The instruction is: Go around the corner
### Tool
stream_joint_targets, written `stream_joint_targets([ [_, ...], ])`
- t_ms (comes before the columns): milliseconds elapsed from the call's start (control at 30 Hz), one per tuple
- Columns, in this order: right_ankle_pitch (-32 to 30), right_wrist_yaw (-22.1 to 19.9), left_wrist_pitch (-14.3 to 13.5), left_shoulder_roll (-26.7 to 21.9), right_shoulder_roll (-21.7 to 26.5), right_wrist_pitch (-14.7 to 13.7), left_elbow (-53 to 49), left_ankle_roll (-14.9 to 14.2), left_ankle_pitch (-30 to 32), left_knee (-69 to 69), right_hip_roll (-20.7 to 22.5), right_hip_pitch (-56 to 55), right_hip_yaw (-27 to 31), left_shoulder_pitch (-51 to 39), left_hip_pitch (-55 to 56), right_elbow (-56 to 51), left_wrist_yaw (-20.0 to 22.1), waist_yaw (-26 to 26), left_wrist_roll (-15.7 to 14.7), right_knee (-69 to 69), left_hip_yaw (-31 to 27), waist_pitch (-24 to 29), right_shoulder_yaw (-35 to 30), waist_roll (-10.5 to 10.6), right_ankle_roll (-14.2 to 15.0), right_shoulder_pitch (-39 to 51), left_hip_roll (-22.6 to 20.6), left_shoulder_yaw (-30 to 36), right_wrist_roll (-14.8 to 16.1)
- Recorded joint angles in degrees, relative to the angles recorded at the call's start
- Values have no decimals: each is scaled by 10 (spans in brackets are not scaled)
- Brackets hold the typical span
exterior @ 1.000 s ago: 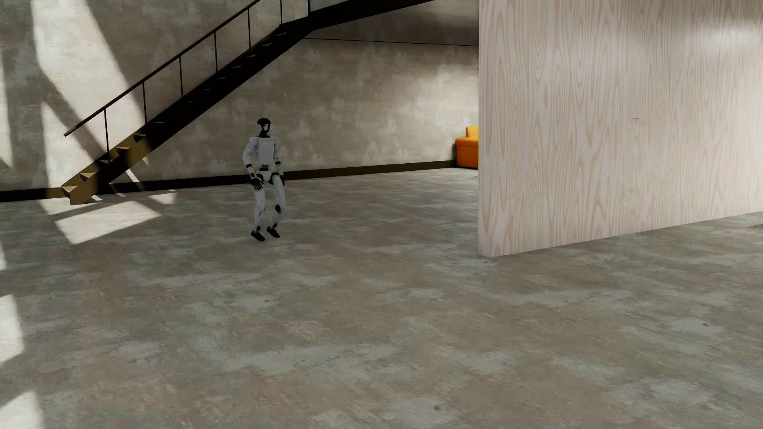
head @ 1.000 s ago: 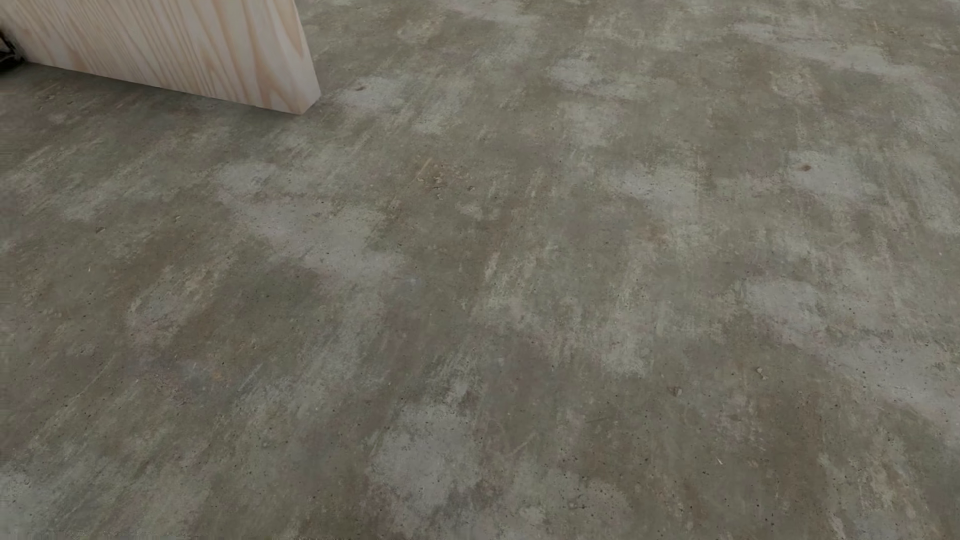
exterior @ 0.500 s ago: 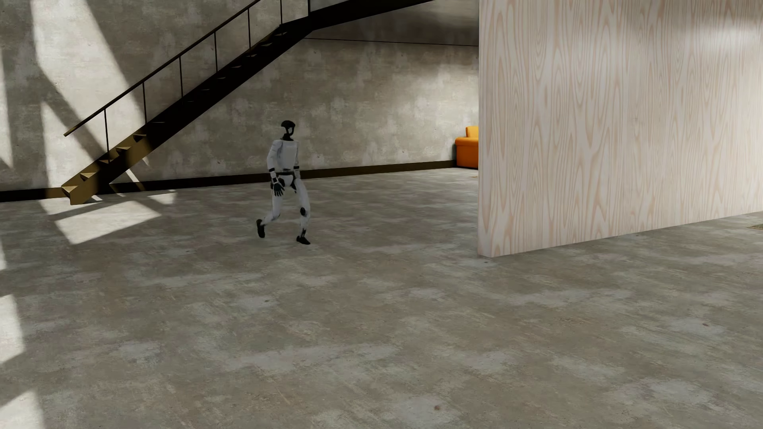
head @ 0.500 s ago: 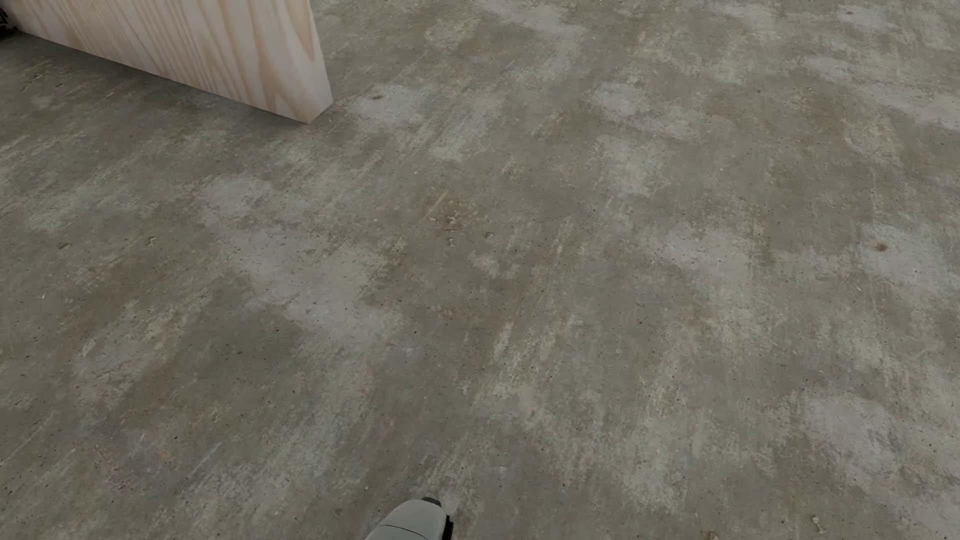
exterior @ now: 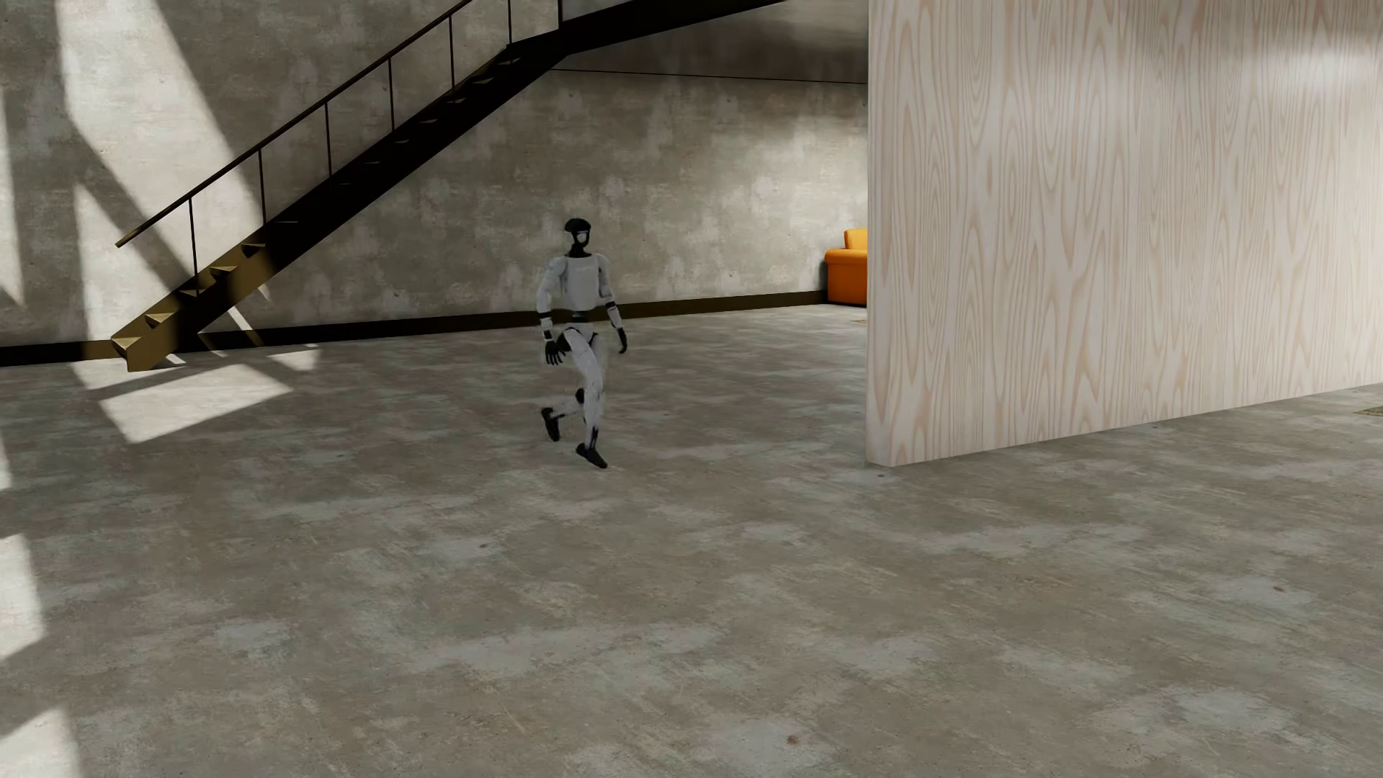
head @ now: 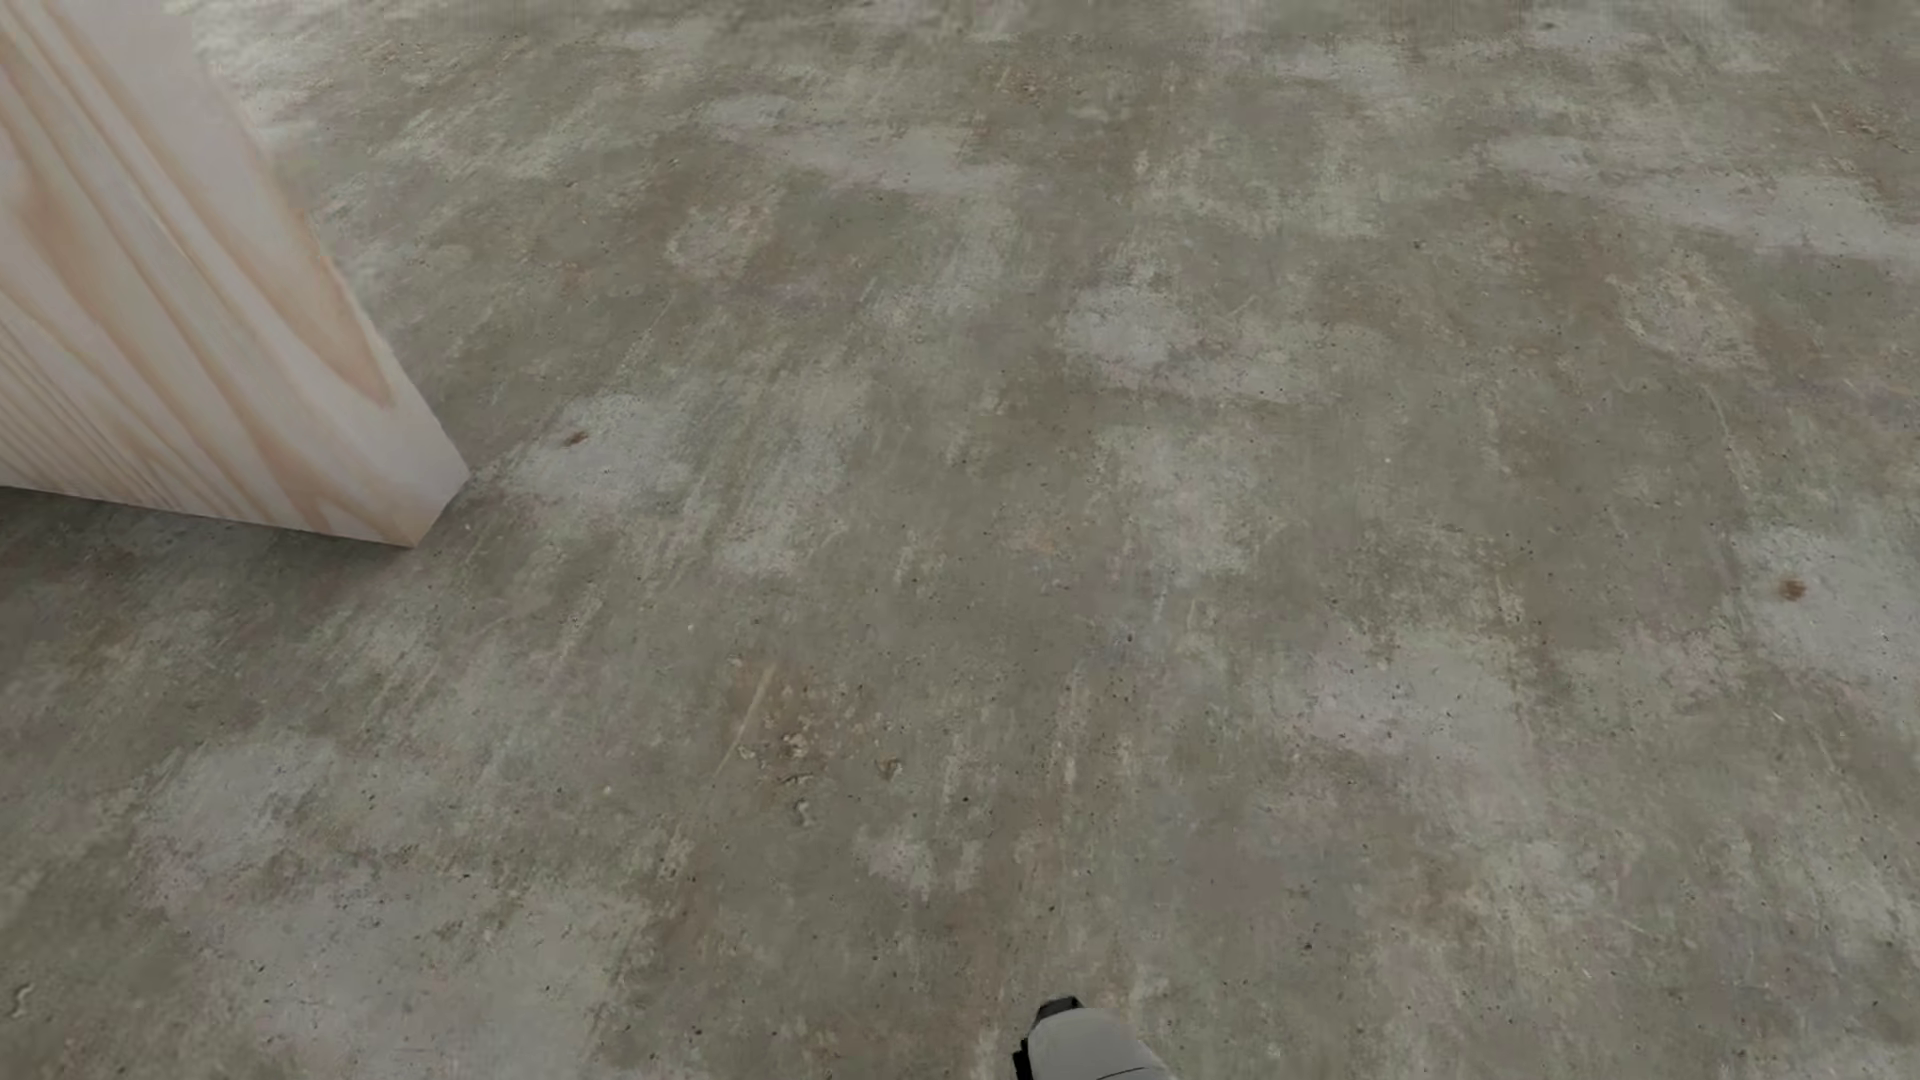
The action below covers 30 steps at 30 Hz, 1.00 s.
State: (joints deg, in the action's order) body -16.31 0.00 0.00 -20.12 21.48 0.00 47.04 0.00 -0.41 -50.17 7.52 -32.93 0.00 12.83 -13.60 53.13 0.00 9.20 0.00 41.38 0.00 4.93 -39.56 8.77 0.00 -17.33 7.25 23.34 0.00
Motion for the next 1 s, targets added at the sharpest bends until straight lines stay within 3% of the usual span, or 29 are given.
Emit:
stream_joint_targets([
  [33, 16, 0, 0, -3, -3, 0, 11, 0, 42, -118, 26, 28, 0, 8, 65, 3, 0, -20, 0, 9, 0, -5, -2, 0, 0, 7, 10, 19, 0],
  [67, 54, 0, 0, 0, -12, 0, 6, 0, -7, -224, 47, 70, 0, 25, 129, 11, 0, -42, 0, 0, 0, -8, 36, 6, 0, 12, 26, 10, 0],
  [133, 142, 0, 0, -1, -6, 0, 23, 0, -135, -276, 45, 204, 0, 36, 231, -1, 0, -101, 0, -59, 0, 3, 39, -19, 0, 36, 4, 28, 0],
  [167, 186, 0, 0, -1, -1, 0, 27, 0, -154, -241, 40, 251, 0, 46, 284, -16, 0, -144, 0, -84, 0, -3, 41, -35, 0, 47, 2, 22, 0],
  [233, 275, 0, 0, -9, 20, 0, 31, 0, -146, -87, 13, 378, 0, 59, 340, -90, 0, -201, 0, -147, 0, 10, 45, -56, 0, 60, -4, 20, 0],
  [333, 386, 0, 0, -7, 38, 0, 37, 0, -90, 186, -3, 484, 0, 73, 404, -142, 0, -241, 0, -178, 0, -6, 83, -56, 0, 100, 14, 14, 0],
  [367, 392, 0, 0, -7, 40, 0, 45, 0, 66, 403, -7, 510, 0, 75, 416, -142, 0, -251, 0, -177, 0, -14, 83, -53, 0, 114, 27, 17, 0],
  [400, 375, 0, 0, -7, 37, 0, 50, 0, -56, 216, -27, 536, 0, 79, 428, -144, 0, -268, 0, -168, 0, -11, 98, -58, 0, 118, 33, 14, 0],
  [433, 339, 0, 0, -4, 33, 0, 61, 0, -119, 153, -49, 560, 0, 81, 443, -153, 0, -279, 0, -146, 0, -10, 120, -61, 0, 111, 29, 19, 0],
  [467, 266, 0, 0, 0, 25, 0, 78, 0, -84, 89, -69, 558, 0, 85, 459, -142, 0, -285, 0, -99, 0, -25, 118, -68, 0, 94, 22, 22, 0],
  [500, 147, 0, 0, 1, 5, 0, 104, 0, -76, 27, -88, 540, 0, 85, 463, -105, 0, -278, 0, -18, 0, -29, 119, -84, 0, 84, -6, 29, 0],
  [533, 49, 0, 0, 4, -2, 0, 118, 0, -104, -5, -92, 500, 0, 79, 433, -76, 0, -265, 0, 99, 0, -23, 125, -86, 0, 71, -25, 25, 0],
  [567, 20, 0, 0, 7, -2, 0, 100, 0, -136, 0, -103, 428, 0, 80, 392, -67, 0, -256, 0, 249, 0, -11, 117, -94, 0, 59, -69, 8, 0],
  [600, 72, 0, 0, 7, -6, 0, 90, 0, -151, 26, -92, 374, 0, 79, 329, -40, 0, -226, 0, 342, 0, -1, 80, -91, 0, 64, -86, 9, 0],
  [633, 118, 0, 0, 9, -21, 0, 71, 0, -156, 51, -66, 309, 0, 69, 277, -23, 0, -193, 0, 388, 0, 3, 97, -75, 0, 55, -83, 8, 0],
  [667, 116, 0, 0, 4, -9, 0, 40, 0, -157, 91, -48, 248, 0, 65, 219, -51, 0, -156, 0, 373, 0, 4, 71, -63, 0, 35, -84, 10, 0],
  [700, 90, 0, 0, 0, -31, 0, 16, 0, -158, 132, -36, 206, 0, 63, 157, -7, 0, -119, 0, 292, 0, 7, 97, -55, 0, 25, -85, 0, 0],
  [767, 25, 0, 0, -5, -16, 0, -39, 0, -173, 187, -20, 134, 0, 51, 57, -9, 0, -67, 0, 69, 0, 9, 54, -34, 0, -3, -63, -12, 0],
  [800, 55, 0, 0, -10, -16, 0, -56, 0, -189, 201, -31, 101, 0, 35, 23, -10, 0, -52, 0, -39, 0, 2, 52, -38, 0, -11, -66, -18, 0],
  [867, 317, 0, 0, -20, -14, 0, -77, 0, -221, 199, -56, 57, 0, 5, -24, -9, 0, -21, 0, -148, 0, -8, 42, -45, 0, -20, -61, -39, 0],
  [900, 356, 0, 0, -20, -10, 0, -77, 0, -217, 187, -67, 44, 0, -4, -45, -14, 0, -4, 0, -146, 0, -7, 34, -41, 0, -27, -50, -48, 0],
  [933, 274, 0, 0, -16, -7, 0, -66, 0, -184, 173, -67, 31, 0, -7, -73, -12, 0, 11, 0, -143, 0, -2, 32, -35, 0, -33, -34, -60, 0],
  [967, 141, 0, 0, -13, -7, 0, -56, 0, -120, 135, -53, 12, 0, 1, -80, -6, 0, 13, 0, -98, 0, -10, 30, -24, 0, -37, -12, -68, 0],
  [1000, 41, 0, 0, -5, -9, 0, -41, 0, -16, 58, -21, 0, 0, 14, -53, 1, 0, 4, 0, -52, 0, -19, 29, -2, 0, -39, 14, -74, 0],
])
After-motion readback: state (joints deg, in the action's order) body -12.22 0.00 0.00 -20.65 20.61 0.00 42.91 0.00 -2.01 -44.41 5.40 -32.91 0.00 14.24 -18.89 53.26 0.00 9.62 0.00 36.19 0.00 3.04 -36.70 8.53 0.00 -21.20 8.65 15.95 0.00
